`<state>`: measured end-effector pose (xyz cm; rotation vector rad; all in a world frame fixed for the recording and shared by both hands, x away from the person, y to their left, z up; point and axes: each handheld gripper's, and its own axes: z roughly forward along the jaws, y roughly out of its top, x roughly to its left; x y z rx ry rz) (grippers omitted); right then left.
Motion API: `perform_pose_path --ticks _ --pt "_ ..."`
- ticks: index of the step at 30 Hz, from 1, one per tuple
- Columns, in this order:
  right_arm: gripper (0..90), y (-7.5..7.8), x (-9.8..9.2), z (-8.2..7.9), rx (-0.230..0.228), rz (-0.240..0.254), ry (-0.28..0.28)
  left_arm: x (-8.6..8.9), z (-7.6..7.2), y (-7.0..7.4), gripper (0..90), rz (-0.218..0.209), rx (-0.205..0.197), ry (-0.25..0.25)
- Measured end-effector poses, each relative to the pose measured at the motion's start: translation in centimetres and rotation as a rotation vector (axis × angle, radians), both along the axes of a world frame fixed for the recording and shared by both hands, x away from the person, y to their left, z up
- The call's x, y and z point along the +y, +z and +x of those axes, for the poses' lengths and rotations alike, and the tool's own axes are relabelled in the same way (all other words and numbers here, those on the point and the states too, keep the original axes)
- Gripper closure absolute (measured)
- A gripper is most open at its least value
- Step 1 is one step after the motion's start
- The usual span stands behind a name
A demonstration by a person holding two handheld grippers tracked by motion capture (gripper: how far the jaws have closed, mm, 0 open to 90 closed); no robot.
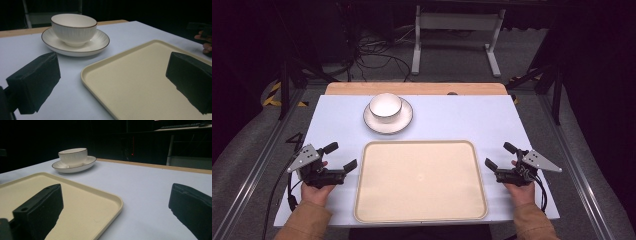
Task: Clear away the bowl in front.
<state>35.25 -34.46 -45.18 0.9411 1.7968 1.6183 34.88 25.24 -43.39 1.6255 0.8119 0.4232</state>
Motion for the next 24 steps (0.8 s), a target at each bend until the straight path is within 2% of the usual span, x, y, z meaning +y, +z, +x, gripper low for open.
perform_pose_path --ticks 8,11,15,24 --pt "0.1 0.0 0.0 0.0 0.010 0.011 -0.006 0.4 -0.3 2.2 0.2 -0.012 -0.026 0.001" --pt "0.1 0.0 -0.1 0.0 0.011 0.008 -0.008 0.5 -0.3 2.6 0.3 -0.018 -0.034 0.000" --pt "0.1 -0.1 -0.1 0.1 0.013 0.009 -0.008 0.6 -0.5 3.5 0.2 -0.033 -0.058 -0.006" --pt "0.1 -0.1 0.0 0.1 0.013 0.007 -0.005 0.4 -0.6 5.5 0.4 -0.015 -0.078 -0.031"
